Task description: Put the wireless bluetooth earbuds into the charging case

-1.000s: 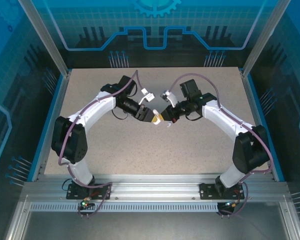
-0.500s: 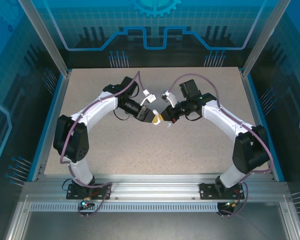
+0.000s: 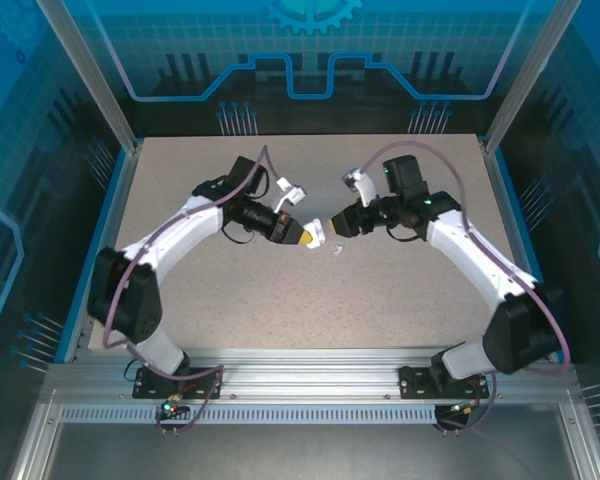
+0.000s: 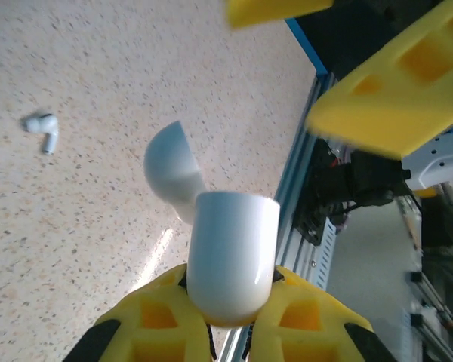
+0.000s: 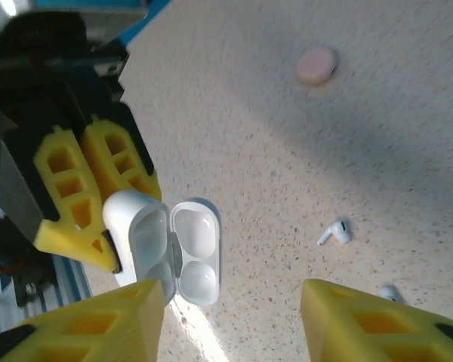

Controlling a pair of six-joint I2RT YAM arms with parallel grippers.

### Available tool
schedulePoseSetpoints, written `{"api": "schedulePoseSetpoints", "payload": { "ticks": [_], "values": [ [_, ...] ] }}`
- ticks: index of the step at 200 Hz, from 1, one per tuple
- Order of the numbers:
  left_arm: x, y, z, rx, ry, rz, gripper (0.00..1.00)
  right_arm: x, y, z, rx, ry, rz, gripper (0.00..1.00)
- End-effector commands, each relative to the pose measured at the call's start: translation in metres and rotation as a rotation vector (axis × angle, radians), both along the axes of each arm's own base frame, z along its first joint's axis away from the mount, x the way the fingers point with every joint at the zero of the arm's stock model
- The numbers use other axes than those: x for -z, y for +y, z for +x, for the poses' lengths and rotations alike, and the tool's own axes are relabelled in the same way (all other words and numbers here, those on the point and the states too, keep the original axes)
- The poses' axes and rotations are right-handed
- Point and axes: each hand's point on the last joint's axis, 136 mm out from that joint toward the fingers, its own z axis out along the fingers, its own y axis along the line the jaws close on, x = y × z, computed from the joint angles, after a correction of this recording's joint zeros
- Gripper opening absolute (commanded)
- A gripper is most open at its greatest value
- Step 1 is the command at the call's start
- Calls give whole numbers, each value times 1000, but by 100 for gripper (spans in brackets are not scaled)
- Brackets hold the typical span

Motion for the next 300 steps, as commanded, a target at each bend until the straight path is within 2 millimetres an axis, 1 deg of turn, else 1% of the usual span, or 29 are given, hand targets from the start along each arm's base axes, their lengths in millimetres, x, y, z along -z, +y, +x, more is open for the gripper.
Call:
{"api": "schedulePoseSetpoints", "payload": {
  "ticks": [1,12,28,44,55,66,68,84,92,101,104,114,116,125,129,138,140,147,155,173,187,210,230,243,268,276,277,278,300],
  "values": [
    [-45,5,16,-124,-216,-79,0,-10,-10,-5,62,1,11,58],
    [-54,8,17,-155,-261,-102,0,-11,-11,-5,80,7,15,60],
    [-60,10,15,-178,-296,-124,0,-11,-9,-3,102,27,48,62],
    [-60,12,17,-196,-309,-131,0,-13,-1,-2,100,55,106,62],
    [-58,12,19,-214,-308,-135,0,-8,3,0,106,74,119,62],
    [-48,13,25,-247,-282,-126,0,12,6,6,143,92,99,62],
    [-47,13,25,-251,-278,-124,0,12,6,6,147,92,100,62],
    [-29,13,32,-315,-229,-135,0,49,-1,20,248,137,67,60],
    [-23,13,32,-342,-222,-144,0,66,-11,25,314,148,38,60],
    [-19,15,32,-376,-235,-152,0,81,-30,34,423,162,3,60],
    [-19,16,32,-392,-240,-151,4,85,-36,35,455,172,-2,60],
    [-18,19,31,-416,-255,-165,10,90,-54,41,532,186,13,60],
    [-18,19,31,-422,-261,-169,14,92,-61,42,561,191,14,60],
    [-19,22,33,-454,-267,-176,27,92,-75,44,628,201,10,61],
    [-21,23,34,-462,-273,-177,35,88,-83,46,663,191,13,62],
    [-22,25,35,-477,-275,-174,44,81,-99,46,743,179,2,63],
    [-22,25,36,-480,-274,-173,47,80,-103,46,766,175,-5,64],
    [-24,25,36,-482,-276,-175,58,79,-116,42,832,175,-32,68],
    [-27,24,37,-484,-282,-178,73,80,-129,37,900,189,-58,73],
    [-31,23,39,-493,-289,-174,98,79,-154,24,1023,214,-114,77],
    [-34,22,40,-503,-293,-153,99,77,-177,10,1137,234,-160,80],
    [-36,22,44,-523,-304,-129,99,75,-210,-15,1272,303,-200,81],
    [-39,22,50,-558,-312,-125,99,81,-245,-45,1394,399,-260,81],
    [-42,17,53,-559,-307,-131,99,85,-266,-64,1469,464,-274,81],
    [-47,1,55,-529,-286,-129,99,96,-291,-90,1569,559,-237,83],
    [-47,-5,54,-514,-285,-116,99,97,-297,-92,1594,572,-210,83],
    [-46,-5,55,-513,-285,-113,99,105,-296,-96,1594,593,-221,83],
    [-47,-6,55,-512,-285,-111,99,106,-297,-98,1598,599,-220,83],
    [-47,-20,52,-472,-285,-89,99,127,-306,-105,1634,694,-153,84]
  ]
}}
